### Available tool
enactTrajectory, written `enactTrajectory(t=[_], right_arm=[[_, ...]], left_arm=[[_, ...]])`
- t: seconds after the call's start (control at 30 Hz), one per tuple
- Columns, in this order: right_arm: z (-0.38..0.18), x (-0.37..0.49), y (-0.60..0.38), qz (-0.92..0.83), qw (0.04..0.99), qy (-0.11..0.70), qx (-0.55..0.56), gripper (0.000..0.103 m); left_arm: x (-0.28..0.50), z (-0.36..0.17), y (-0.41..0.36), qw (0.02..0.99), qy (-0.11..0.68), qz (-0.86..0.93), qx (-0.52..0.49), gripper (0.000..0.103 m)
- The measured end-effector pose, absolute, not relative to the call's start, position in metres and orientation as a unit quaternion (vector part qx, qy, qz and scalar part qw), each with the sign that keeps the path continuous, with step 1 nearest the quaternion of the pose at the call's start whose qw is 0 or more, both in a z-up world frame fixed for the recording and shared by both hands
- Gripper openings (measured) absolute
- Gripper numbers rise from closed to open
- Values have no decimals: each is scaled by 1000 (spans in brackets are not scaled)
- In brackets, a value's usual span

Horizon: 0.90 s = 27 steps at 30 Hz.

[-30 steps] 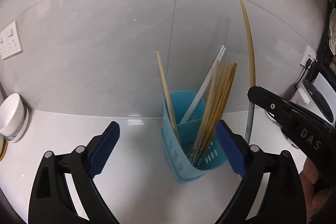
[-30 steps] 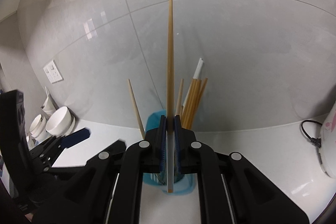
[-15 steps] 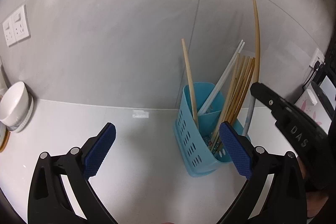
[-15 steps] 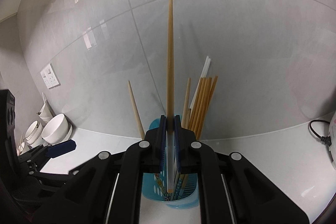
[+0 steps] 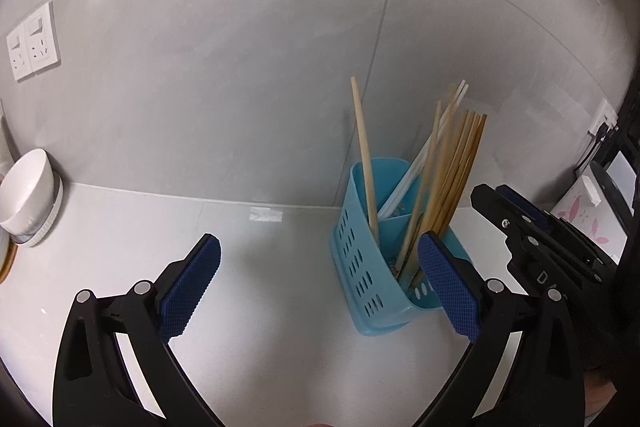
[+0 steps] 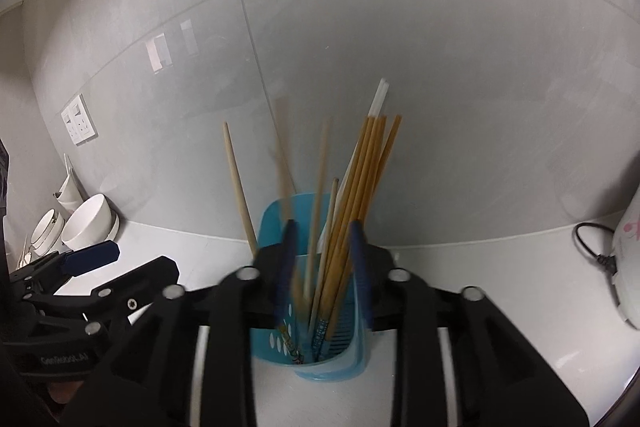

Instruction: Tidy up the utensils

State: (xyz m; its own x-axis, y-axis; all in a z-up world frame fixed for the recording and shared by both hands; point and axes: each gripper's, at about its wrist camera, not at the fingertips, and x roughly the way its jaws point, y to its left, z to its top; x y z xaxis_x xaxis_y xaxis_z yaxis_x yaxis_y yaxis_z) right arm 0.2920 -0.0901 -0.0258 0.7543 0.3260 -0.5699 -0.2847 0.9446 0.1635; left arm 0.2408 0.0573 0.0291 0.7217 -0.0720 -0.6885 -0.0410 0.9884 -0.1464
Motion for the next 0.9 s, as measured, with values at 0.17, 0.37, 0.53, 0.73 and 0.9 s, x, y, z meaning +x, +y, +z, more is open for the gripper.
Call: enactTrajectory(t=[0.17, 0.37, 0.53, 0.73, 0.9], right_arm=[[-13, 280, -100, 157, 934, 319, 26, 57], [-3, 256, -118, 151, 931, 332, 27, 76], [-2, 234, -129, 150, 926, 346, 13, 89], [-10, 223, -136, 143, 916, 375, 6, 95], [-17, 221, -140, 137, 911, 389, 1, 95]], left_arm=[[231, 37, 60, 927, 366, -8, -85, 97], [213, 45, 53, 929, 363, -13, -76, 97], [200, 42, 43, 924, 376, -25, -64, 97], [186, 33, 37, 920, 387, -28, -55, 97], [182, 25, 32, 915, 399, -32, -54, 97]])
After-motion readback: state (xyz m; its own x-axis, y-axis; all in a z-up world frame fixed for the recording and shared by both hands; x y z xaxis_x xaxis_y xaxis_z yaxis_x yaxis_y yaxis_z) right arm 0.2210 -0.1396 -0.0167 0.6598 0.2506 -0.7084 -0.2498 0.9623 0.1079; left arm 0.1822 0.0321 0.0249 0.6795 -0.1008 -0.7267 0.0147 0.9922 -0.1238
